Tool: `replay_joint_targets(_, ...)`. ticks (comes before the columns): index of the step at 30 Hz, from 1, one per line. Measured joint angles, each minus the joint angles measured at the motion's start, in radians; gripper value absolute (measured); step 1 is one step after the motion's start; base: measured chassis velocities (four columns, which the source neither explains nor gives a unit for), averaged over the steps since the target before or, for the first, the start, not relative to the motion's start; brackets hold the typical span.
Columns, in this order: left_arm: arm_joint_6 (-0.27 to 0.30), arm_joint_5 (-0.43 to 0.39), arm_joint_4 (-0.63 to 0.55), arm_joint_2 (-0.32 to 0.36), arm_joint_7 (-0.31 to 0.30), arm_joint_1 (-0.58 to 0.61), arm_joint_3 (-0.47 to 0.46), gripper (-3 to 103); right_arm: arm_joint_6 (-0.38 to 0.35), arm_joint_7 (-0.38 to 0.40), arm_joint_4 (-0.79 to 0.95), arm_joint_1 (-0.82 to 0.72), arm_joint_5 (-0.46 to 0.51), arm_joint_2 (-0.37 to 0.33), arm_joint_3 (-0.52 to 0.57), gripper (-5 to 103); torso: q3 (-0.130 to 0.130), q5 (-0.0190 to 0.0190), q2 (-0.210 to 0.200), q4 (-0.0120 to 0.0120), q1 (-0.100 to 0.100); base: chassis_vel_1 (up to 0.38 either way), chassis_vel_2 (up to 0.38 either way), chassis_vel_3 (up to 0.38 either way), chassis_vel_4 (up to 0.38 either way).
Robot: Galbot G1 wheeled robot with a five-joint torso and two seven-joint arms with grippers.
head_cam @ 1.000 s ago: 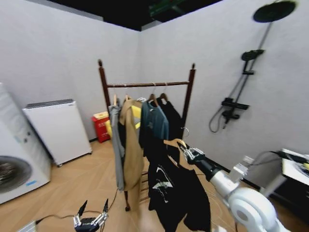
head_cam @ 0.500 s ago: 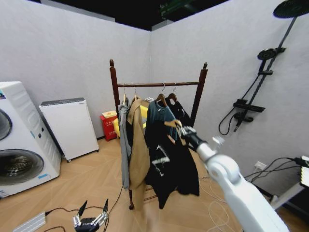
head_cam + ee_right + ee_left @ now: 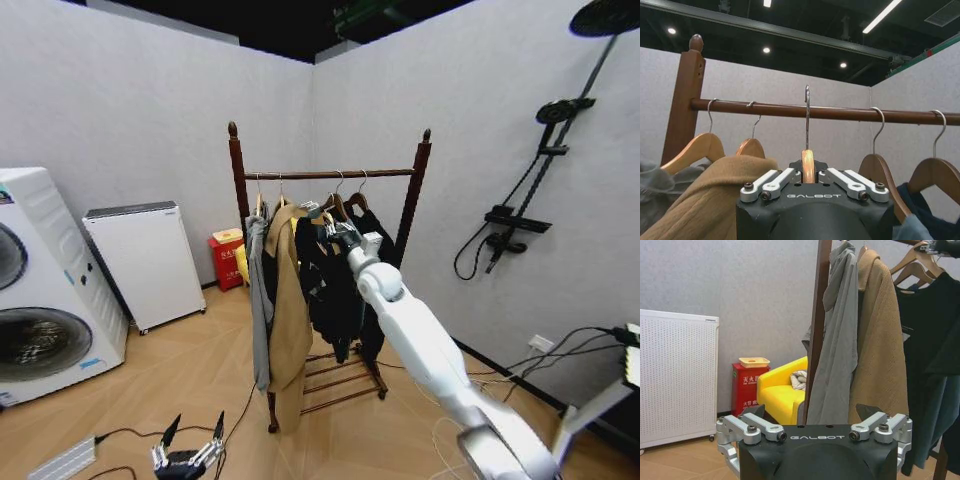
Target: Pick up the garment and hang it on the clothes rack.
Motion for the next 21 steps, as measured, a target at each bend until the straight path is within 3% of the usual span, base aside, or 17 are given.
replay_joint_targets(14, 0.0, 0.0, 0.0, 0.0, 0.0, 0.0, 0.0, 100, 0.036, -0.026, -0.349, 0.275, -0.043, 0.118, -0.038, 9, 0.0, 0.0002, 0.0, -0.0002, 0.0, 0.0, 0.0, 0.0, 0.0)
replay_joint_targets(21, 0.0, 0.0, 0.0, 0.0, 0.0, 0.0, 0.0, 100, 0.1, -0.059, -0.591, 0.379, -0.132, 0.23, -0.001, 9, 0.0, 0.0002, 0.0, -0.0001, 0.0, 0.0, 0.0, 0.0, 0.0)
